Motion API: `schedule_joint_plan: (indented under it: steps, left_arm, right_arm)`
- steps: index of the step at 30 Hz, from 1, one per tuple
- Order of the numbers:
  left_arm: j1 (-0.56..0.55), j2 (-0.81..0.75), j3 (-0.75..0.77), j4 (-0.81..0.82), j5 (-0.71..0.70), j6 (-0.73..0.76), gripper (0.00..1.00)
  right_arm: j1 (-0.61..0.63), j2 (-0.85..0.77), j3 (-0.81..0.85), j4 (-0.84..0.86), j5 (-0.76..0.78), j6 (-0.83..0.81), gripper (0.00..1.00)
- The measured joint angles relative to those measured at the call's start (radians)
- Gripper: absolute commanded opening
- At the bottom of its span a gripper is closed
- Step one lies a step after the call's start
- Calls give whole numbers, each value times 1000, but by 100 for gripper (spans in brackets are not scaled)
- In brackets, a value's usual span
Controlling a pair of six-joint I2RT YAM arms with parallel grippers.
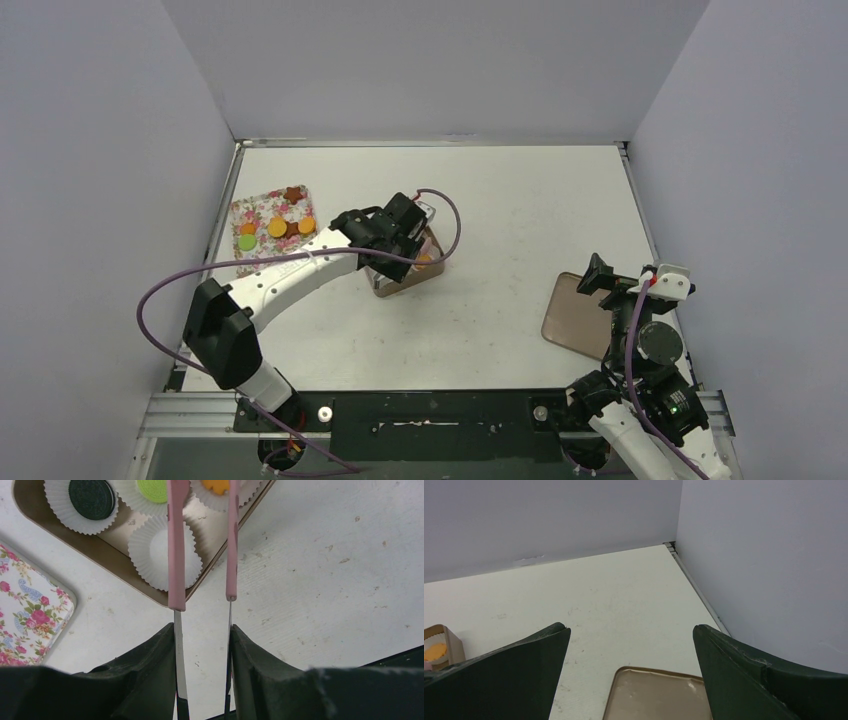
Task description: Pack the cookies
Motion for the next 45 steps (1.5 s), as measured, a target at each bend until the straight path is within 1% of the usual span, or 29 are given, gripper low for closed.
schedule_joint_plan:
  steps: [5, 9, 18, 28, 31, 34, 37, 45]
  left_arm:
    - [35, -42, 0, -1, -12, -20, 32]
    - [103, -84, 0, -6, -16, -38, 31]
    - [335, -198, -48, -28, -38, -75, 32]
    - [603, -215, -94, -66, -63, -95, 32]
    - [661, -216, -110, -66, -72, -99, 32]
    - [702, -216, -119, -63, -81, -105, 33]
    - [734, -216, -128, -45, -94, -117, 37]
    - [778, -172, -145, 16, -115, -137, 41]
  right_arm:
    - [0, 0, 0, 0, 0, 0, 100]
    - [0, 0, 0, 0, 0, 0, 100]
    - [0, -2, 0, 0, -4, 0, 100]
    - [1, -35, -4, 1, -19, 0, 100]
    - [2, -48, -7, 1, -20, 0, 100]
    - [5, -62, -8, 1, -22, 0, 100]
    - [13, -81, -8, 1, -24, 0, 100]
    - [22, -95, -11, 4, -24, -1, 100]
